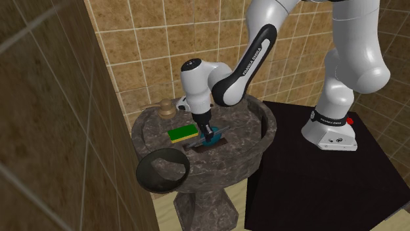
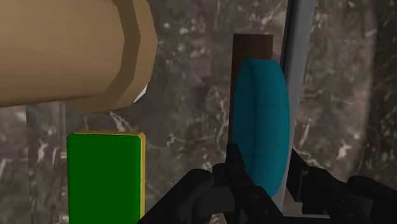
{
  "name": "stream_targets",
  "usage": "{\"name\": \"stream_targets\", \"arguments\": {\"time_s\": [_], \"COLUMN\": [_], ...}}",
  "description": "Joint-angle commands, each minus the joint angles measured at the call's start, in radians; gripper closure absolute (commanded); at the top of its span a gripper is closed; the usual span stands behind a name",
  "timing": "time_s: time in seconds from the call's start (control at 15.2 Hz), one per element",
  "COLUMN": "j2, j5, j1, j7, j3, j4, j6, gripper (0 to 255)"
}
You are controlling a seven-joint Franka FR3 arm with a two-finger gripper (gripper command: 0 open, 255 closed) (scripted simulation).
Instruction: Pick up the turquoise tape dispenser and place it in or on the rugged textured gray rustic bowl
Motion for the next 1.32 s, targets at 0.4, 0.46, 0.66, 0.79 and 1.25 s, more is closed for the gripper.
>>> {"name": "stream_targets", "arguments": {"time_s": [0.4, 0.46, 0.66, 0.79, 1.25], "j2": [-0.084, -0.094, -0.124, -0.143, -0.205], "j5": [0.027, 0.03, 0.04, 0.046, 0.066], "j1": [-0.008, -0.009, -0.012, -0.013, -0.017], "j7": [-0.02, -0.023, -0.03, -0.035, -0.051], "j3": [0.014, 0.016, 0.02, 0.022, 0.028], "j4": [0.006, 0.007, 0.011, 0.015, 0.037], "j6": [-0.087, -0.099, -0.132, -0.155, -0.237], "gripper": [255, 255, 255, 255, 255]}}
